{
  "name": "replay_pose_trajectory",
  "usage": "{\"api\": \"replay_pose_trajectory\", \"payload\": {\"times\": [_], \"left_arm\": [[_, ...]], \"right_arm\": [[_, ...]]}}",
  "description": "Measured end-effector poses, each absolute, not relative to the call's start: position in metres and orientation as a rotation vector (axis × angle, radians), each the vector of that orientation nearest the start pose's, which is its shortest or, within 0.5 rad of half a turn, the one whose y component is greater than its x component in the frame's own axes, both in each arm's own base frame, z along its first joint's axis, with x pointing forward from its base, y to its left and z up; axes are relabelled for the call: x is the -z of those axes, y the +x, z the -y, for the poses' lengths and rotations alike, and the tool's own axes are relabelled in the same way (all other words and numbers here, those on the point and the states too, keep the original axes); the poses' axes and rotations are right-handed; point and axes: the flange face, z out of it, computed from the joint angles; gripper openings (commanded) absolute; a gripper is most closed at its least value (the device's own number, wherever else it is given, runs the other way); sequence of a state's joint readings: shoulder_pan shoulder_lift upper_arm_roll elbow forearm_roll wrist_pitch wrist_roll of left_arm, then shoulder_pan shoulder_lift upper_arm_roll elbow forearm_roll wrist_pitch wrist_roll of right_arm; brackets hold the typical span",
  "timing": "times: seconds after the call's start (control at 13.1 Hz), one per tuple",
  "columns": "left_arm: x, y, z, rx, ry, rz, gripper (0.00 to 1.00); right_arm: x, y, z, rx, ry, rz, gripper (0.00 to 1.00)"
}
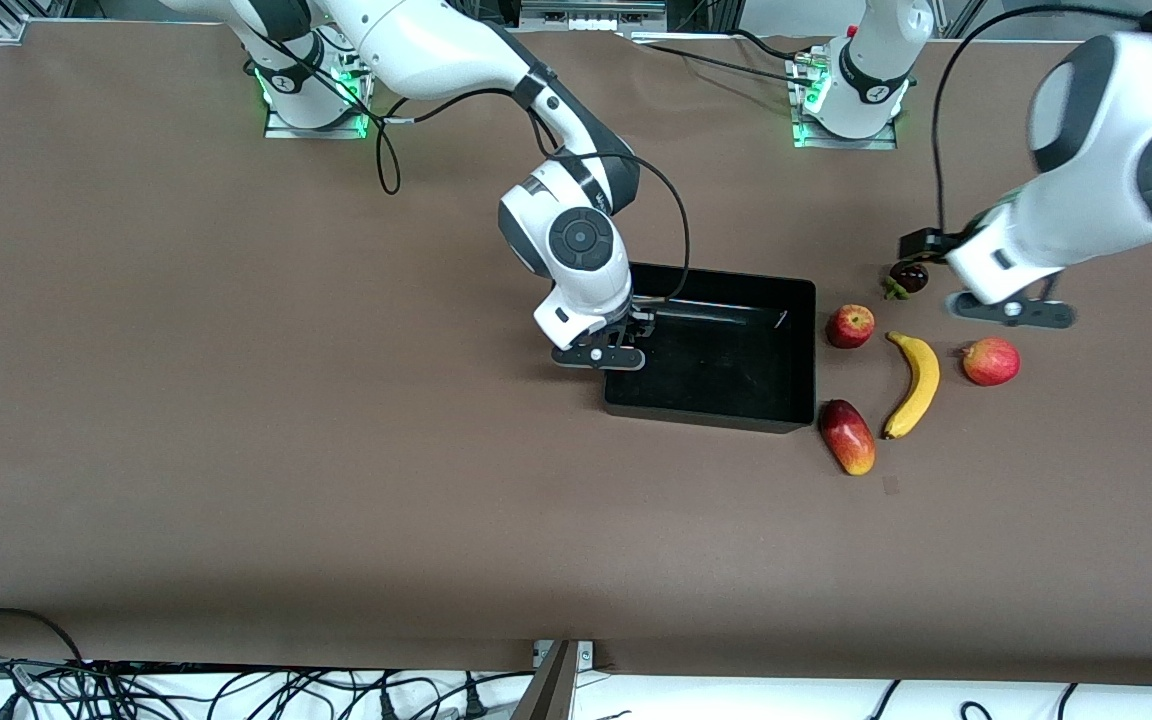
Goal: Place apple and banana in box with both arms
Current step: 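Grasp the red apple with the left gripper while the right gripper withdraws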
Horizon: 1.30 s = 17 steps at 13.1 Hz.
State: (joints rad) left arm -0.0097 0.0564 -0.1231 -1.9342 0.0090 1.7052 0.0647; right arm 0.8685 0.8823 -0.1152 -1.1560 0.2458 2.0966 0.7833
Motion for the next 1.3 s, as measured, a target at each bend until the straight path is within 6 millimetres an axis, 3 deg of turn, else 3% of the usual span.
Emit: {"api": "replay_pose_trajectory", "payload": {"times": [0.15,0.23,0.46,0.69,0.92,1.22,1.3], "left_arm": [[-0.394,0.525,0.070,-0.439,-3.072,-0.539,1.00],[-0.371,0.518,0.068,-0.434,-3.061,-0.658,1.00],[-0.317,0.497,0.058,-0.377,-2.999,-1.023,1.00],[-0.279,0.480,0.056,-0.238,-2.956,-1.154,1.00],[-0.243,0.476,0.057,-0.134,-2.945,-1.177,1.00],[-0.209,0.477,0.061,-0.113,-2.950,-1.192,1.00],[-0.205,0.477,0.062,-0.111,-2.951,-1.193,1.00]], "right_arm": [[-0.318,0.560,-0.525,-0.067,-3.009,-0.196,1.00],[-0.348,0.576,-0.500,-0.069,-3.017,-0.196,1.00],[-0.445,0.611,-0.401,-0.117,-3.044,-0.132,1.00],[-0.520,0.616,-0.318,-0.134,-3.037,-0.096,1.00],[-0.559,0.596,-0.252,-0.144,-3.012,-0.071,1.00],[-0.579,0.563,-0.153,-0.169,-2.981,-0.055,1.00],[-0.583,0.556,-0.136,-0.162,-2.987,-0.046,1.00]]}}
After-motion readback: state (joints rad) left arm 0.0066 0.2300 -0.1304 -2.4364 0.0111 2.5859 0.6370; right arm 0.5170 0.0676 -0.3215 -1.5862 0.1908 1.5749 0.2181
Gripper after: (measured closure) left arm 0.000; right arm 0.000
